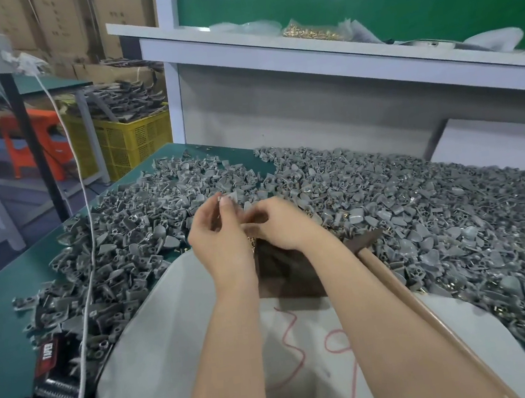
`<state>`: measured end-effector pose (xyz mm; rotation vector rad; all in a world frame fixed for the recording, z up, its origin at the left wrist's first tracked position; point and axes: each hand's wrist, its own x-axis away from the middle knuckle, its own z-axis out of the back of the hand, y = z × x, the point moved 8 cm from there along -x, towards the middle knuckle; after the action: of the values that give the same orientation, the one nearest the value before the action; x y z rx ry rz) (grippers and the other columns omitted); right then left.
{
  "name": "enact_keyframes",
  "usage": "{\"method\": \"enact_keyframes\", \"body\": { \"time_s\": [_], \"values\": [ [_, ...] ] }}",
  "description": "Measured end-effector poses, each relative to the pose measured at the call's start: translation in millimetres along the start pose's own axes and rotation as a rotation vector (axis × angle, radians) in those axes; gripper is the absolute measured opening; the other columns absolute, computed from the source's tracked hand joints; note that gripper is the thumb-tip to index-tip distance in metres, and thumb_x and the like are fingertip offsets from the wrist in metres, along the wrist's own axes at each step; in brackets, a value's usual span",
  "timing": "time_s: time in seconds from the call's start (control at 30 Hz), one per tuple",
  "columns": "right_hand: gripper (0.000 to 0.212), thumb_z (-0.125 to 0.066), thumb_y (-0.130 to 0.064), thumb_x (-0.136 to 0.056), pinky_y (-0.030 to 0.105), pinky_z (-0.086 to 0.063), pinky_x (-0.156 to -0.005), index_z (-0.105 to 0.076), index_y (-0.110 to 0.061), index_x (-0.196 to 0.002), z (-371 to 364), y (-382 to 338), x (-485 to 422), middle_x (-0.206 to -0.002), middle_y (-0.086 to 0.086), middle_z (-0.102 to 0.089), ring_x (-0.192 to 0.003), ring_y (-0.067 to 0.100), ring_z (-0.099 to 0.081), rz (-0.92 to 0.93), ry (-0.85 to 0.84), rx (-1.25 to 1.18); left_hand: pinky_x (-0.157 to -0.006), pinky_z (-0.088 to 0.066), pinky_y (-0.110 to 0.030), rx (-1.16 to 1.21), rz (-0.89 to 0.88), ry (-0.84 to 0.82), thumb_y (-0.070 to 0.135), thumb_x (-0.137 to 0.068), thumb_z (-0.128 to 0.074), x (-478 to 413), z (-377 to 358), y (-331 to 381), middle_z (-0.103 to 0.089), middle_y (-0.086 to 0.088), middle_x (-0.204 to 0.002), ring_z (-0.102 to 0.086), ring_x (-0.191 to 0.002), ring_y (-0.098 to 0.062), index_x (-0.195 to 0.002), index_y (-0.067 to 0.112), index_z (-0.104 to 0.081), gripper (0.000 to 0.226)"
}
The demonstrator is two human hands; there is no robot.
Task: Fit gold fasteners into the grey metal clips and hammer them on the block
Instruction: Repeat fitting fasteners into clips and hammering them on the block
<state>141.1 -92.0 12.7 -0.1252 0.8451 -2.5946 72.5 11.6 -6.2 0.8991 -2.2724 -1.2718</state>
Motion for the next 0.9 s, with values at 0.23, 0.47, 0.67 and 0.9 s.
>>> {"method": "enact_keyframes", "body": {
  "time_s": [0.23, 0.47, 0.67, 0.9],
  "values": [
    [0.027, -0.065, -0.032, -0.087, 0.029, -0.047, -0.074, -0.068, -0.012, -0.105, 9, 48, -20, -0.100, 0.004, -0.067, -0.088, 0.023, -0.062, -0.327, 0.096, 0.242, -0.066, -0.051, -0.012, 0.147, 0.003, 0.041, 0.007, -0.093, -0.057, 3, 1, 1, -0.064, -0.004, -0.087, -0.066, -0.073, -0.004, -0.087, 0.014, -0.059, 0.009],
    [0.027, -0.061, -0.017, -0.084, 0.030, -0.041, -0.059, -0.061, -0.005, -0.109, -9, 58, -40, -0.082, 0.008, -0.057, -0.071, 0.025, -0.057, -0.457, -0.100, 0.426, -0.085, -0.053, -0.034, 0.008, -0.010, 0.034, 0.018, -0.092, -0.060, 5, 0, -3, -0.065, -0.004, -0.091, -0.062, -0.091, -0.018, -0.081, 0.026, -0.060, 0.014],
    [0.037, -0.057, -0.015, -0.087, 0.031, -0.041, -0.064, -0.055, -0.003, -0.122, -15, 60, -42, -0.112, 0.014, -0.058, -0.082, 0.028, -0.053, -0.508, -0.148, 0.431, -0.090, -0.053, -0.037, -0.039, 0.011, 0.011, 0.019, -0.092, -0.060, 7, -2, -5, -0.067, -0.001, -0.092, -0.063, -0.091, -0.015, -0.084, 0.025, -0.061, 0.010],
    [0.019, -0.054, -0.015, -0.092, 0.030, -0.048, -0.093, -0.071, -0.008, -0.099, 15, 52, -31, -0.116, 0.009, -0.066, -0.103, 0.024, -0.061, -0.343, 0.122, 0.131, -0.081, -0.049, -0.021, -0.268, -0.092, -0.204, 0.016, -0.090, -0.062, 13, -23, -5, -0.067, 0.006, -0.086, -0.061, -0.083, -0.007, -0.088, 0.018, -0.063, 0.003]
  ]
}}
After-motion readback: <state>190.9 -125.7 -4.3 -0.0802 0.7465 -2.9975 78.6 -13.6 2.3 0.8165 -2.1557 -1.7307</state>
